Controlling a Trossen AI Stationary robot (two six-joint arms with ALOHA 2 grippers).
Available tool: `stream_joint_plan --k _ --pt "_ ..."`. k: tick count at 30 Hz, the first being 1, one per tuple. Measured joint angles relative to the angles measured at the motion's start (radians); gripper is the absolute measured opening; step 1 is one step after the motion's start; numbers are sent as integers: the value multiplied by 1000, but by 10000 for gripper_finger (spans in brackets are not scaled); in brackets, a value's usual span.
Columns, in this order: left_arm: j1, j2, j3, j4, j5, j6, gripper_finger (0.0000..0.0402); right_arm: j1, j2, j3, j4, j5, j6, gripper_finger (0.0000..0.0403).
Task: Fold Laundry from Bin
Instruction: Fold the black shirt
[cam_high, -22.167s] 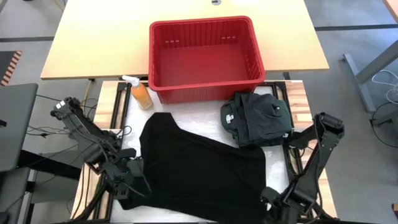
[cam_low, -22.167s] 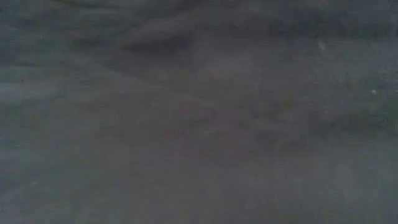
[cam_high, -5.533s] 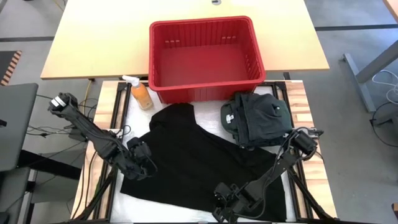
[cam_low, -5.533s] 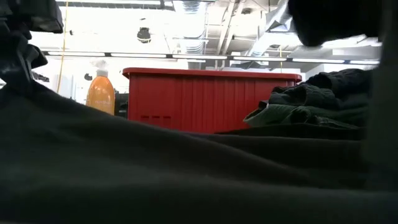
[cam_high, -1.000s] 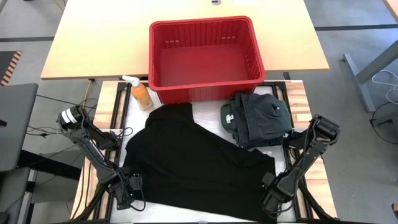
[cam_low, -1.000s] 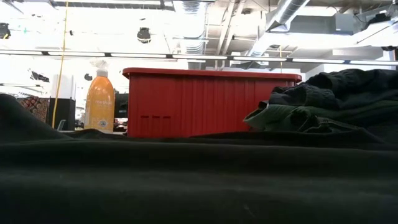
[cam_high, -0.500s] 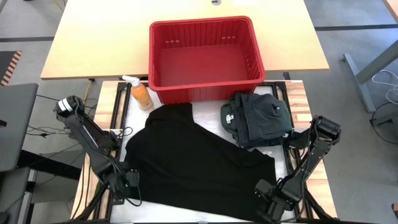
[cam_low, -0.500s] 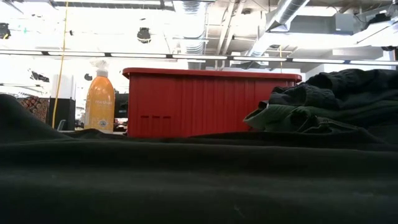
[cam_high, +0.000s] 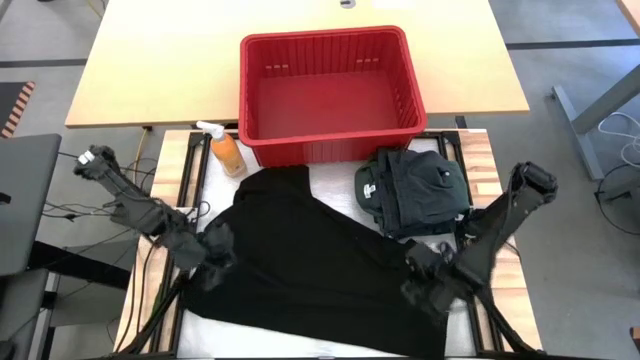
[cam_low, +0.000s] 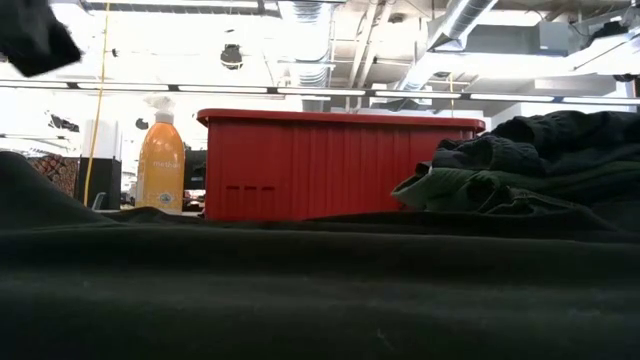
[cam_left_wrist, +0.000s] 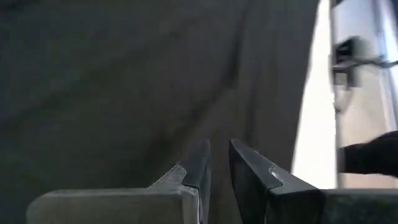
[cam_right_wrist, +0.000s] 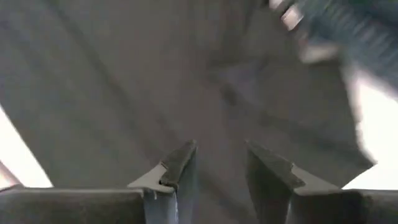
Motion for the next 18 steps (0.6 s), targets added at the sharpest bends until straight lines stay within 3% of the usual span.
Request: stream_joint_plan --k 5,9,13,18 --pt "218 73 0 36 114 205 47 -267 -52 -72 -52 -137 -291 156" --pt "353 124 0 85 183 291 59 -450 -81 -176 23 -302 -450 165" --pt "429 162 0 109 234 302 87 -523 -86 -255 116 -376 -541 190" --pt "485 208 0 110 227 313 126 -562 -77 -336 121 -366 -565 223"
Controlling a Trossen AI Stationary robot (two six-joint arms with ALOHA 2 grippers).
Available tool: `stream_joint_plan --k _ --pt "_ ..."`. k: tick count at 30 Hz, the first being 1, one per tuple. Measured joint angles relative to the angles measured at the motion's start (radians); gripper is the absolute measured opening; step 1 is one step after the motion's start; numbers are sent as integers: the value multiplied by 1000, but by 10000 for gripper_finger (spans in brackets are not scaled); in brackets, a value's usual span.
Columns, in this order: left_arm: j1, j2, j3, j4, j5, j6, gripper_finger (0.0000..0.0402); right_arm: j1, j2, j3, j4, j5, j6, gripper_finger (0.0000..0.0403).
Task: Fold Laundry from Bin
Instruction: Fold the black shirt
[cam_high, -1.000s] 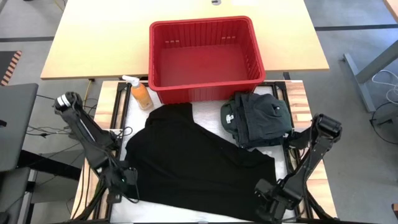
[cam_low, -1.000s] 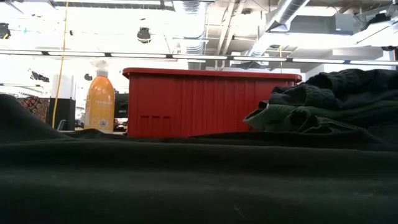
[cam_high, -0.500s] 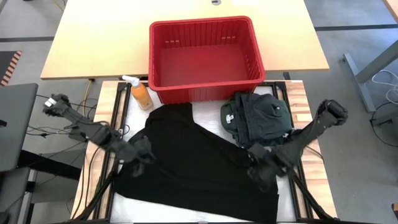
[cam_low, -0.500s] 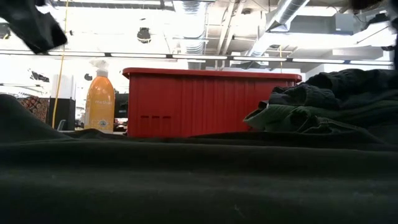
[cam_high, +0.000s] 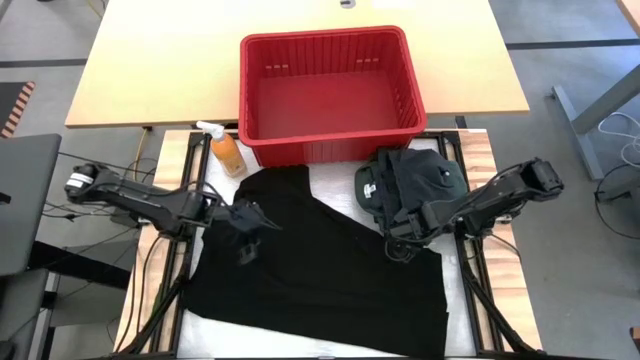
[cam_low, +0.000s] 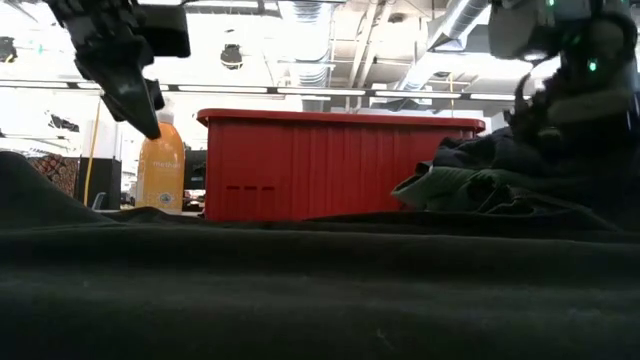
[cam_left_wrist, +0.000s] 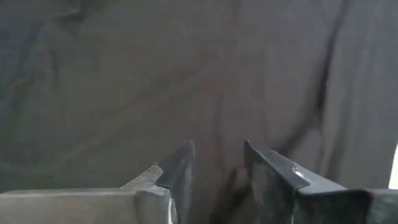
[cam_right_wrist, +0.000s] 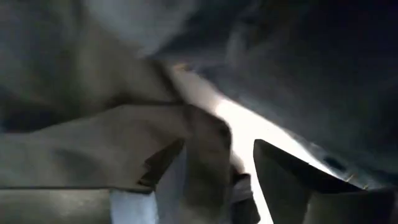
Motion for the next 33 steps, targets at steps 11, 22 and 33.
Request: stream_joint_plan --k 11,22,33 --pt "211 125 0 -1 -81 202 142 50 -3 -105 103 17 -20 131" --pt "553 352 0 124 4 559 142 137 -83 42 -103 -3 204 24" --pt "716 567 2 427 181 485 140 219 -147 63 -102 -52 412 16"
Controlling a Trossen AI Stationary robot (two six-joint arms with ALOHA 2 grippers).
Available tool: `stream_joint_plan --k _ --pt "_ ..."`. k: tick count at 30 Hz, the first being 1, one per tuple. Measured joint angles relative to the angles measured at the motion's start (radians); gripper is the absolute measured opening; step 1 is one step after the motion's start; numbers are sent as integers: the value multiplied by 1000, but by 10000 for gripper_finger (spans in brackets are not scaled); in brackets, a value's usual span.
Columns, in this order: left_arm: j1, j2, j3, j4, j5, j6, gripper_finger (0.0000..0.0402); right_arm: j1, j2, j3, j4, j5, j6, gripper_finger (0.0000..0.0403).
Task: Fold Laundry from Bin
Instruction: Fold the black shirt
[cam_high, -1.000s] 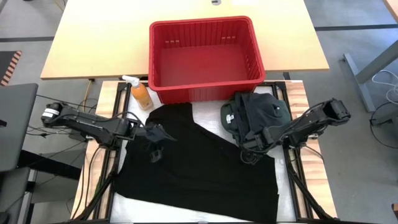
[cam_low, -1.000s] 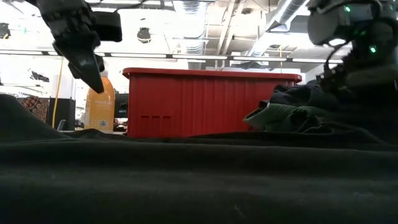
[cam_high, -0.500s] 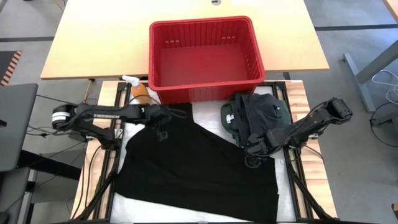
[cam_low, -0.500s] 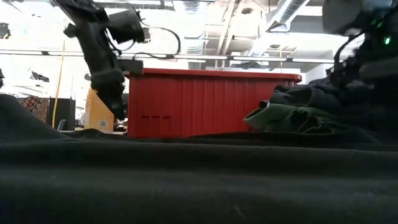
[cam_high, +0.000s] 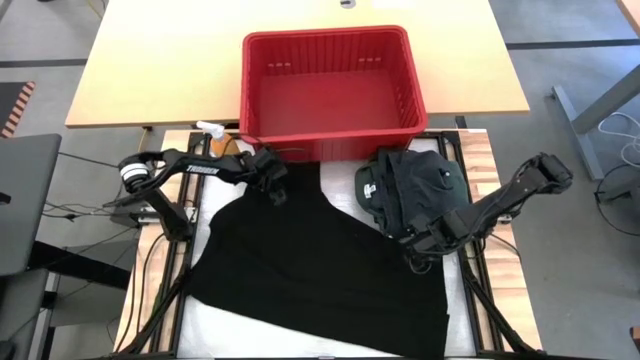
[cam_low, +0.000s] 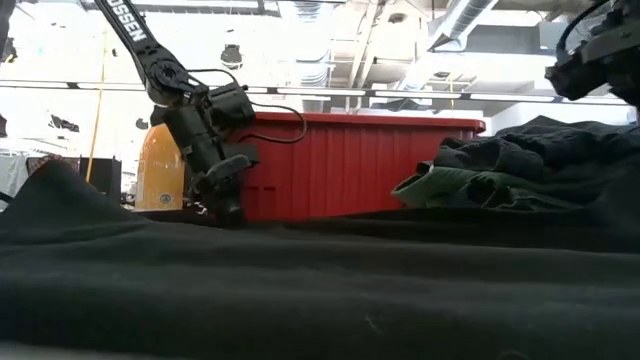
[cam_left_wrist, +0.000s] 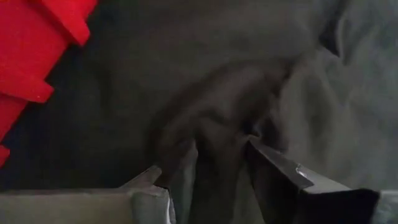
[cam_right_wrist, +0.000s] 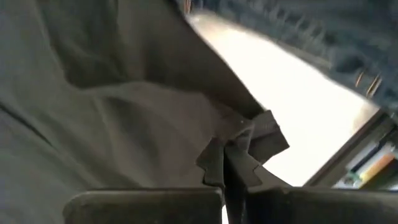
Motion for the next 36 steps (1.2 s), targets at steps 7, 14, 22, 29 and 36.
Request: stream_joint_plan --k 7,14,22,29,36 --pt "-37 43 7 -110 81 140 36 90 -11 0 -43 -4 113 16" --pt "-108 -86 -28 -281 217 88 2 170 -91 0 -108 74 217 16" --pt "-102 -352 -28 -508 -55 129 1 237 -225 0 -279 183 304 16" --pt "-90 -455 -28 -454 -84 1 0 234 -313 0 -382 291 304 16" --pt "-90 -440 -60 -419 -86 -94 1 234 -347 0 -392 266 270 16"
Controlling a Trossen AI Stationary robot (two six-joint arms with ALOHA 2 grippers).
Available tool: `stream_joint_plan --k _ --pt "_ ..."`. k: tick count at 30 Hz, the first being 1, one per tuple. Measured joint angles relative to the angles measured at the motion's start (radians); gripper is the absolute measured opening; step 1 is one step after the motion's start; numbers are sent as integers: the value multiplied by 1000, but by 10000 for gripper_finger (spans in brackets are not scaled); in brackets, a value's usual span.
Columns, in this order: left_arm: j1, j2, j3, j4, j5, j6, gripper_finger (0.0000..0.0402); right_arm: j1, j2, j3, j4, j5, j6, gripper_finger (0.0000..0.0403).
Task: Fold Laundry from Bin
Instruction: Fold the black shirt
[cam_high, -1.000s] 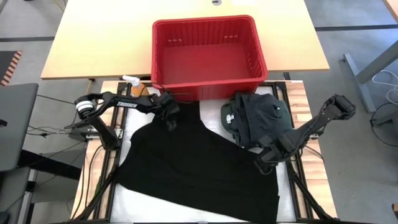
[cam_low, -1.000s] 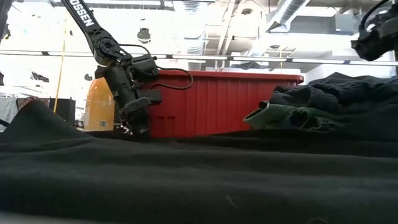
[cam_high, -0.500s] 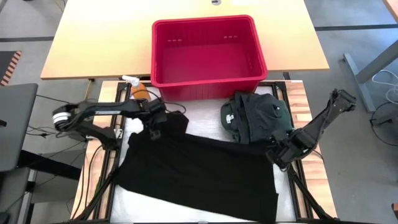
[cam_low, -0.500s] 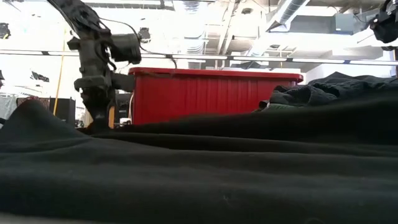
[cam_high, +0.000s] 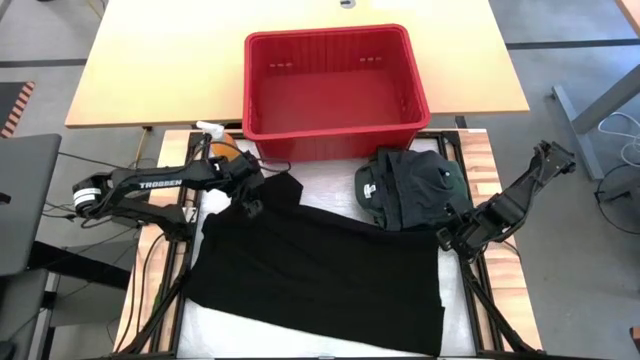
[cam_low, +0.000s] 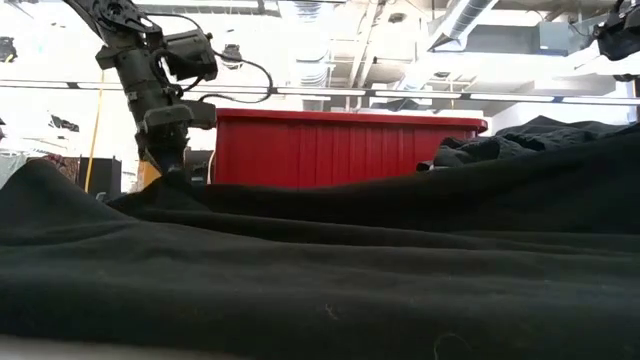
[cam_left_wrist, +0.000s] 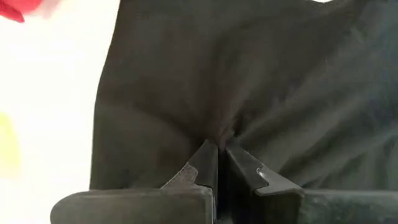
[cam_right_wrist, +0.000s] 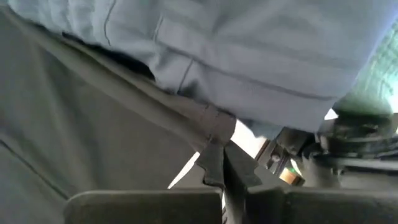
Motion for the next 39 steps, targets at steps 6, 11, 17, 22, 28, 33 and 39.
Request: stream_joint_plan --k 6,11,17,22,28,33,39 --pt "0 36 -10 75 121 -50 47 0 3 0 43 -35 -29 16" --pt "0 38 9 134 108 -41 116 0 3 0 66 -35 -28 16" --pt "3 69 25 214 -70 45 154 0 3 0 80 -35 -2 16" --pt "3 211 25 288 -119 52 150 0 3 0 90 -35 23 16" --pt "2 382 25 443 -342 -62 146 0 3 0 119 -35 36 16" --pt "2 479 31 551 -266 -80 141 0 3 0 139 -36 40 16" --pt "-12 520 37 549 -226 -53 30 0 4 1 145 -35 43 16"
